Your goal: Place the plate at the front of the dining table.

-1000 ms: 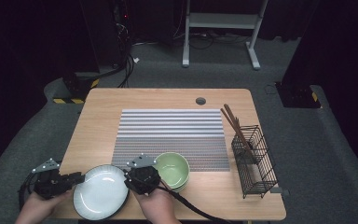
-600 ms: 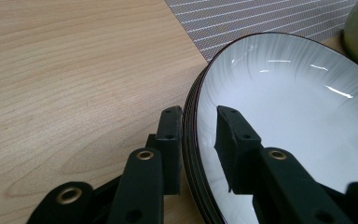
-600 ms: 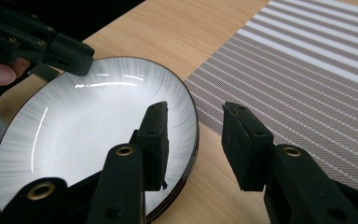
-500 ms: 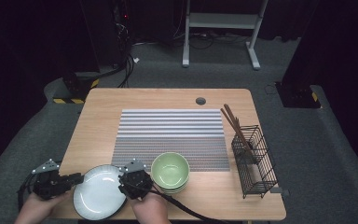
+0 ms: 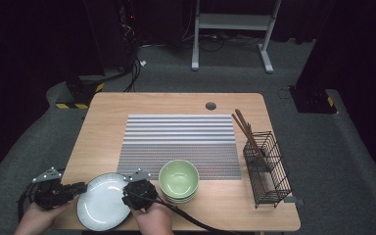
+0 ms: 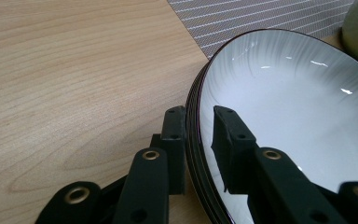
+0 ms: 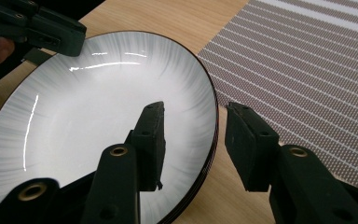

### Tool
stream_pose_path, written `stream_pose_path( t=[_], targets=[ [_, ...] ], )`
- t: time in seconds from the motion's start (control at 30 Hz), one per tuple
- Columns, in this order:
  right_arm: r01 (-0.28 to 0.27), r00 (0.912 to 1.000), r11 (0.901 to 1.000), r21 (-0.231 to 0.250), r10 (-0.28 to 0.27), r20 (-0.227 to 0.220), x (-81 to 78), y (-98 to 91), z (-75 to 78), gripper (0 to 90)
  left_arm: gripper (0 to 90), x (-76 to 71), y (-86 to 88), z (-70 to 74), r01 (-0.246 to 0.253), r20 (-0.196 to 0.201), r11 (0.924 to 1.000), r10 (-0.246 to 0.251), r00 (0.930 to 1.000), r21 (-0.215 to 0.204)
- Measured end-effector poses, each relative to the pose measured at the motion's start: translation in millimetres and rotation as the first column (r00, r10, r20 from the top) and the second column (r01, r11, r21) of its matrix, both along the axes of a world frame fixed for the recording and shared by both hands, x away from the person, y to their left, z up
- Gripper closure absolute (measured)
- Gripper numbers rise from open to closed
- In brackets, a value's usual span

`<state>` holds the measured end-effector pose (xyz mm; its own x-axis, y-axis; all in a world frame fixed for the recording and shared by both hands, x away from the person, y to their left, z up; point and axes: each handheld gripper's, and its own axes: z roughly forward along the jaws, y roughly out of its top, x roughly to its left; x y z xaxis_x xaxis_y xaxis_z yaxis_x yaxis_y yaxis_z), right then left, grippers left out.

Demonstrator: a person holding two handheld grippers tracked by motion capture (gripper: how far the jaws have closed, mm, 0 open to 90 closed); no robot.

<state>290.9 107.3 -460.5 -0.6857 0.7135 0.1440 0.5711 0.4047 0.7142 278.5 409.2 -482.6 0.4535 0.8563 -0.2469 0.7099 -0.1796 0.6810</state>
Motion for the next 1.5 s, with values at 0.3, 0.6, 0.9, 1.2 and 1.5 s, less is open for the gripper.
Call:
stream_pose_path(
  t=[0.3,0.6,0.9,1.2,1.5],
  targets=[
    [0.021,0.9989,0.9997,-0.013,-0.021,-0.041,3.2,0.9,-11.6,55.8,75.6,0.9,-1.5,-1.8,0.014,-0.001,0.9999,-0.014,0.9999,0.001],
    [0.027,0.9975,0.9995,-0.017,-0.028,-0.064,5.3,0.4,-18.8,54.4,75.6,1.1,-2.1,-2.2,0.013,0.001,0.9999,-0.013,0.9999,0.006],
    [0.022,0.9938,0.9997,0.008,-0.021,-0.109,6.7,2.5,-21.4,55.3,74.5,0.7,-1.5,-3.2,0.014,-0.001,0.9999,-0.014,0.9999,-0.001],
    [0.015,0.9917,0.9998,0.008,-0.014,-0.128,6.9,4.2,-23.0,54.5,75.5,0.8,1.3,-4.6,0.012,-0.005,0.9999,-0.012,0.9999,-0.001],
    [0.023,0.9772,0.9987,0.045,-0.013,-0.212,13.3,1.9,-20.6,49.0,75.3,2.3,0.6,-4.4,0.013,-0.019,0.9999,-0.013,0.9997,-0.005]
  ],
)
